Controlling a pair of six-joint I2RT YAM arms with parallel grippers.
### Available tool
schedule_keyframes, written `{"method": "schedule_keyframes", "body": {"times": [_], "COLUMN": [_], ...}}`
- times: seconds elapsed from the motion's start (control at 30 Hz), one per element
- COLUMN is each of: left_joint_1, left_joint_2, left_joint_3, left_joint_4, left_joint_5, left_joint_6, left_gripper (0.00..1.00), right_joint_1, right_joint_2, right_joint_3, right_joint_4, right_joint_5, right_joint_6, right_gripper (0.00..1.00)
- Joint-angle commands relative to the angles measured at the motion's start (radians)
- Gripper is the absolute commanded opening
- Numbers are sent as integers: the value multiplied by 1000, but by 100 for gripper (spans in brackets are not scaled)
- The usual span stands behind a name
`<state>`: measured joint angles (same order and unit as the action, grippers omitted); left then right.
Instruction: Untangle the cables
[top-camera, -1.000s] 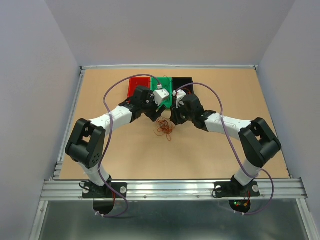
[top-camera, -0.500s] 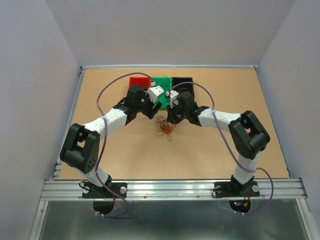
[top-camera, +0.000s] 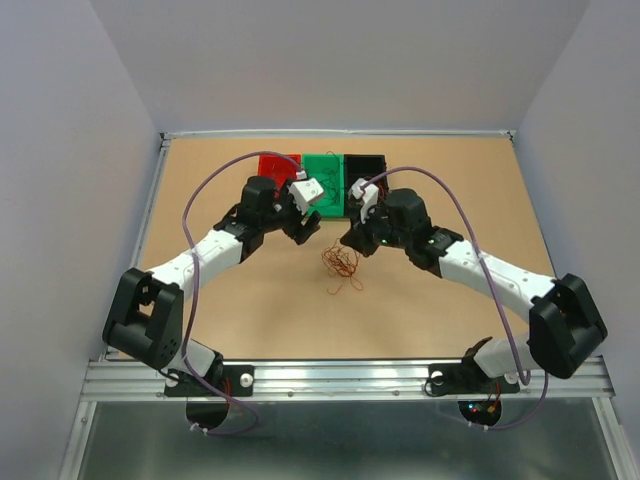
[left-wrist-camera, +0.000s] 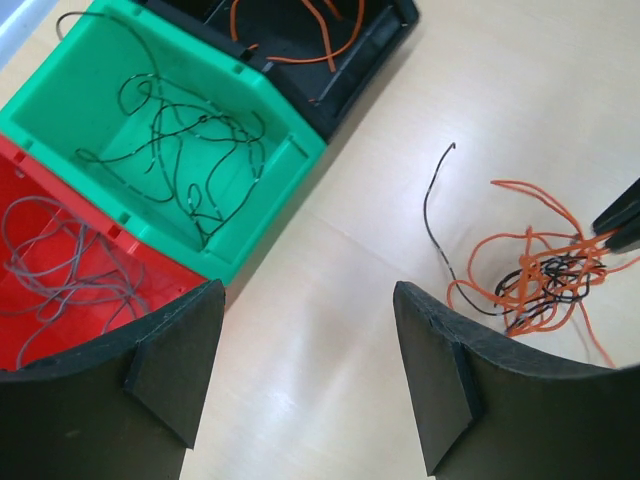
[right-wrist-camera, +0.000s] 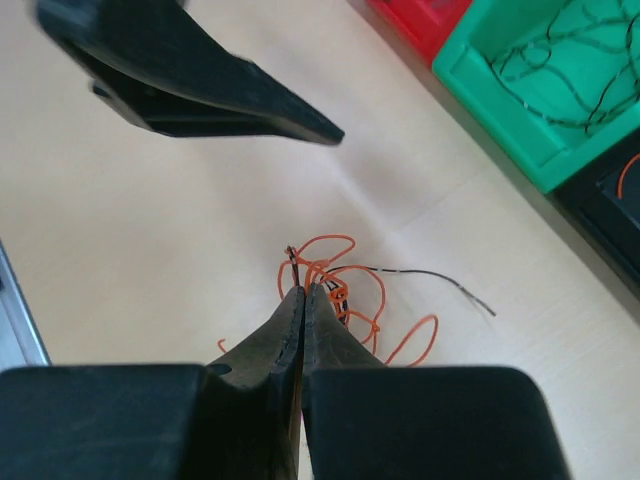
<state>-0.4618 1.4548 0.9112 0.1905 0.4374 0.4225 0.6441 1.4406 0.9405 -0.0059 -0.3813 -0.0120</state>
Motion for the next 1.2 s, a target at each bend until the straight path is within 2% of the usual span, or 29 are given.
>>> {"method": "schedule_keyframes", "body": {"times": [0.0,0.37,0.53,0.73,0.87,1.07,1.17], "left_joint_1": [3,0,-3,-43,-73,-94,-98], "left_joint_2": [-68,-132,-201,-237,-252,-211,-205], "left_joint_3": [-32,-80,-141,-182,-201,-201,-198], "left_joint_4": [47,41,40,52,70,102,105], "left_joint_5": [122,305,395,371,357,333,336], "left_joint_6": [50,128,221,265,265,236,228], "left_gripper": [81,81,80,80,73,72,60], "right_joint_1": [8,8,8,9,8,8,9], "right_joint_2": [-112,-247,-264,-276,-292,-299,-292], "right_joint_3": [-81,-161,-170,-172,-180,-187,-183], "right_joint_4": [102,173,179,190,222,262,265], "right_joint_5": [-39,-31,-25,-11,1,2,19], "right_joint_6": [-9,36,46,66,101,136,142], "right_gripper": [1,1,1,1,1,1,1]}}
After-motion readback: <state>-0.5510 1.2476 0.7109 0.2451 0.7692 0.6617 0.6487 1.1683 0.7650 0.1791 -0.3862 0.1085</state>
